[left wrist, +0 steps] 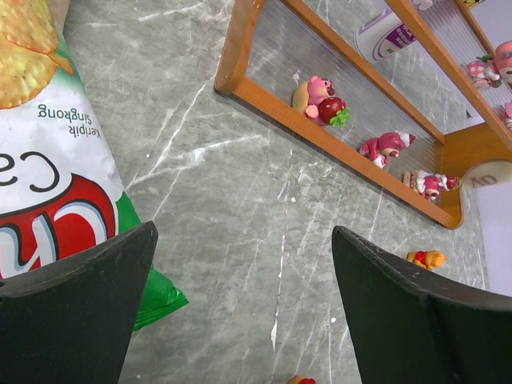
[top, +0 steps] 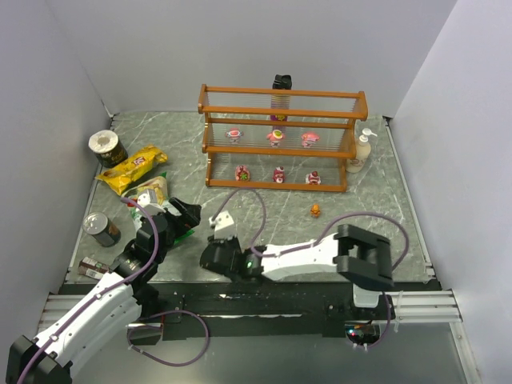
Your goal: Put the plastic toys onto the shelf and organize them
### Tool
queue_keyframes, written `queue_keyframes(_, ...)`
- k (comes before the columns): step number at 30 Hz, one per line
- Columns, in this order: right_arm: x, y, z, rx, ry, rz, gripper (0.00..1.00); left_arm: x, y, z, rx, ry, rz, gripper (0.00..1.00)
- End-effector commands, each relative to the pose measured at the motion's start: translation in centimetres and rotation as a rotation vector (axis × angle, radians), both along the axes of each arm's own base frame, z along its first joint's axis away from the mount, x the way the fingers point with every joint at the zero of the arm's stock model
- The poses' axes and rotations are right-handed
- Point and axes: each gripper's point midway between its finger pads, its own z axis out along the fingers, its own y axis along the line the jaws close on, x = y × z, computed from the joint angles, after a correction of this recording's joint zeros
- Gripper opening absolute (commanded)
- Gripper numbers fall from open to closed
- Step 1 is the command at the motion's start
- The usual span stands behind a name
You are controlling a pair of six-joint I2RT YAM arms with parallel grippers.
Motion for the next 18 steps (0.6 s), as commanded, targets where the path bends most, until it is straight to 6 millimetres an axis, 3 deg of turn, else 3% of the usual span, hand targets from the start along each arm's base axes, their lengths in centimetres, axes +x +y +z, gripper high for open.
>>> queue_keyframes(1,3.2,-0.7,6.7,0.087,-0.072,0.013,0.00,0.5,-0.1,1.7,-0.019,-0.042,0.005,0.96)
queue_keyframes(6,7.1,-3.3,10.9,0.061,-0.106,0.029,0.00,0.5,-0.1,1.7,-0.018,-0.042,0.005,0.96)
queue_keyframes(10,12.0,-7.9,16.1,0.065,-0.172,-0.059,0.00,0.6,-0.4,1.6,-0.017,-0.038,-0.004,0.96)
queue_keyframes(13,14.6,-11.3,20.4,0.107,-0.241,-0.110,0.00,0.6,-0.6,1.4,-0.016,-0.033,-0.014,0.96)
queue_keyframes(18,16.9,-15.1,26.4,0.144,-0.325,-0.138,0.00,0.6,-0.8,1.2,-0.014,-0.028,-0.026,0.96)
